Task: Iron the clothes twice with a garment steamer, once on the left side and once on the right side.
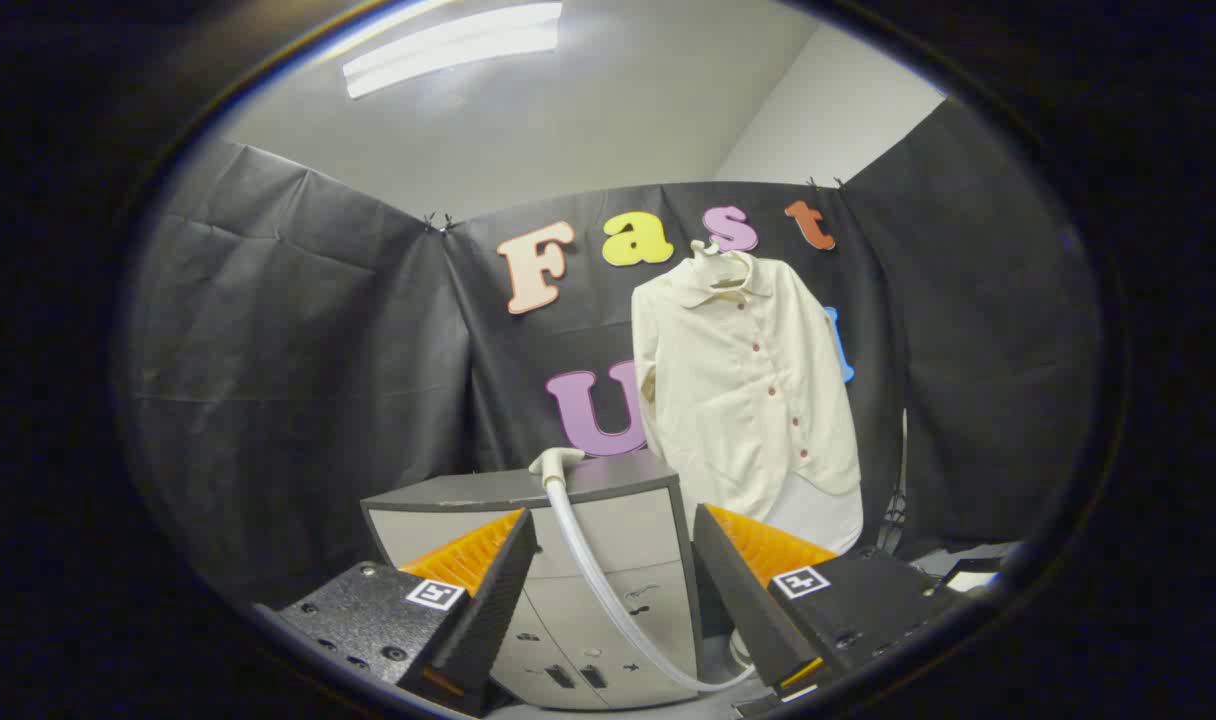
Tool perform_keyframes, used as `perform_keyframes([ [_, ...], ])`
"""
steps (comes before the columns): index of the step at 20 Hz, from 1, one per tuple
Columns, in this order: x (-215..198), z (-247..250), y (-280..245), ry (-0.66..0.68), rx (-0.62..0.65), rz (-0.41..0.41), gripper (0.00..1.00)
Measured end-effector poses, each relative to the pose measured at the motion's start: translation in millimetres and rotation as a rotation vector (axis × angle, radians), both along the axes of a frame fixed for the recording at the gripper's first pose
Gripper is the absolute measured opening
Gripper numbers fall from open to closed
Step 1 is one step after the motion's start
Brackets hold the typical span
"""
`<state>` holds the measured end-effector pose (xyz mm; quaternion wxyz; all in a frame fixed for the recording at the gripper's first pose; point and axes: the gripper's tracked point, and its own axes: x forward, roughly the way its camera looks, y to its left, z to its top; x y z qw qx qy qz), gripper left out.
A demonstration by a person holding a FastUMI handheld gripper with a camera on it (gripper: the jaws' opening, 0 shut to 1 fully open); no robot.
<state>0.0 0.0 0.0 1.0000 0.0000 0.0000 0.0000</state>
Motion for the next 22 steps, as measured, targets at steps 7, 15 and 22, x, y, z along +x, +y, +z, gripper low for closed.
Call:
perform_keyframes([
  [7, 16, -3, 12, 0.02, -0.028, 0.01, 0.96],
  [15, 24, -1, 24, 0.012, -0.042, 0.026, 0.96],
  [22, 63, 12, 44, 0.02, -0.094, 0.073, 0.96],
])
